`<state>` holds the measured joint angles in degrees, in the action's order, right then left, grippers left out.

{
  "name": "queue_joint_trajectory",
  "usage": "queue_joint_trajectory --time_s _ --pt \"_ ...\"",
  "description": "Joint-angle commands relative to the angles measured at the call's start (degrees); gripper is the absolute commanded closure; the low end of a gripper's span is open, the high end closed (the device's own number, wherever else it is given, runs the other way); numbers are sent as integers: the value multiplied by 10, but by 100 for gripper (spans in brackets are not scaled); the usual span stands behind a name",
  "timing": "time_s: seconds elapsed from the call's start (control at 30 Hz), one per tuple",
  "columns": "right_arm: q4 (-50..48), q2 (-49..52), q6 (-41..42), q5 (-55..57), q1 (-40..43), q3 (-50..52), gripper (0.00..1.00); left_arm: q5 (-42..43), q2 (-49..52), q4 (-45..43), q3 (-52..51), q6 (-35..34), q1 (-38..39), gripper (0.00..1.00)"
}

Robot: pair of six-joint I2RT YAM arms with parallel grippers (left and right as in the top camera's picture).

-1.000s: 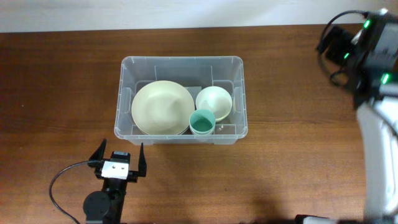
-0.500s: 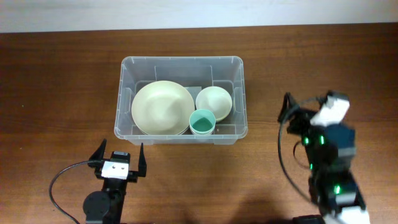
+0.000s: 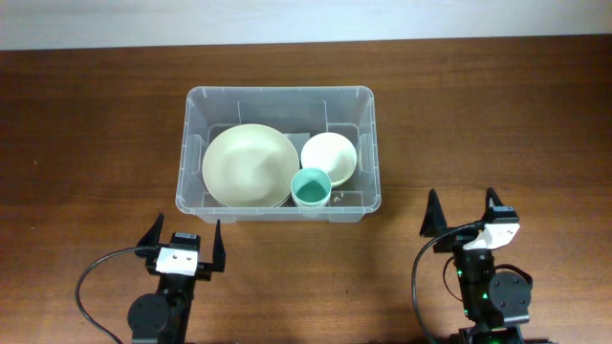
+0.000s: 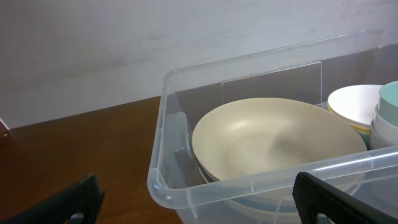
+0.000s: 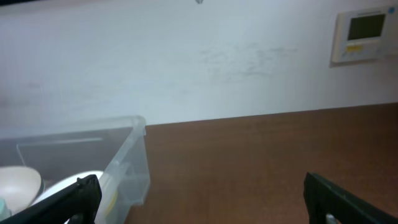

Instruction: Pack container

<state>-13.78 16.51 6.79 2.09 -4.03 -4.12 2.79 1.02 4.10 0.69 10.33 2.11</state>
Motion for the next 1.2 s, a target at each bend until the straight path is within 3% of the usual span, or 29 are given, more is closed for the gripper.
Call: queue_joint_trajectory --time_s 0.0,0.13,0.37,0.67,1.17 --pt "-4 -23 -37 -23 -4 19 1 4 0 3 -2 9 -4 0" --pt "-2 -56 -54 -30 -4 37 1 4 0 3 -2 9 -4 0" --pt "105 -166 -62 -29 -4 38 1 4 0 3 -2 9 -4 0" --pt "185 -163 -91 -29 -4 38 1 4 0 3 -2 9 -4 0" --pt "183 -163 -109 -30 -4 38 1 4 0 3 -2 9 -4 0"
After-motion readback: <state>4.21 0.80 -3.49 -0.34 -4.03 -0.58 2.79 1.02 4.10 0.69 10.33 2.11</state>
